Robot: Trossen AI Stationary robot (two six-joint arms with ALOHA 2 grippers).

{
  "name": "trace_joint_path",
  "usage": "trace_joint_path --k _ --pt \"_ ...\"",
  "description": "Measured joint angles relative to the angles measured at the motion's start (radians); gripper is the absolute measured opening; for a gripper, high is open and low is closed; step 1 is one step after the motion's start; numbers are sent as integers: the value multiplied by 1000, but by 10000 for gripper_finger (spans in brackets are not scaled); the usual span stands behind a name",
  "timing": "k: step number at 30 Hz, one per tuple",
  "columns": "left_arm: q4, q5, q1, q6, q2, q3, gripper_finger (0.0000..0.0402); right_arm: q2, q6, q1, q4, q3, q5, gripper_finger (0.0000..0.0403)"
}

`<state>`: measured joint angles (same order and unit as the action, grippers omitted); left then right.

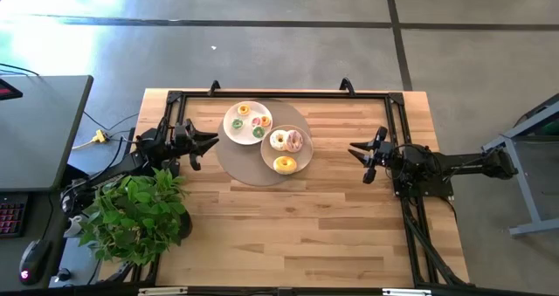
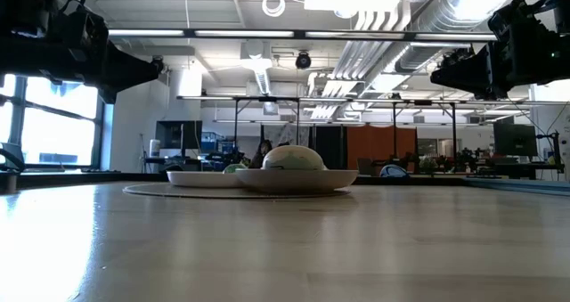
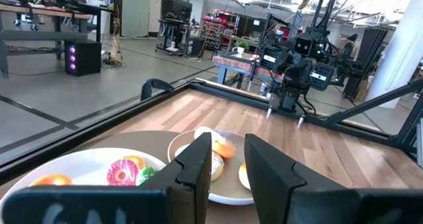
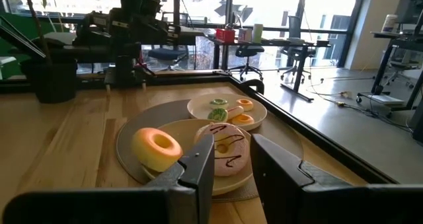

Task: Pick & Place donuts
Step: Return to Home Position

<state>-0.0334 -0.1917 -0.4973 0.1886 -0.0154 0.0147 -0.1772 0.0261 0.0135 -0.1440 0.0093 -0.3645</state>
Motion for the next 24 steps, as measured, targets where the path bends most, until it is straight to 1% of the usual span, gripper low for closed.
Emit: trace_joint_path --k 6,11,24 --pt "0 -4 0 3 0 0 89 0 0 0 0 0 0 94" --pt "8 -23 0 49 -4 8 89 0 0 0 0 0 0 94" --pt "10 -23 0 49 -7 9 89 0 0 0 0 0 0 94"
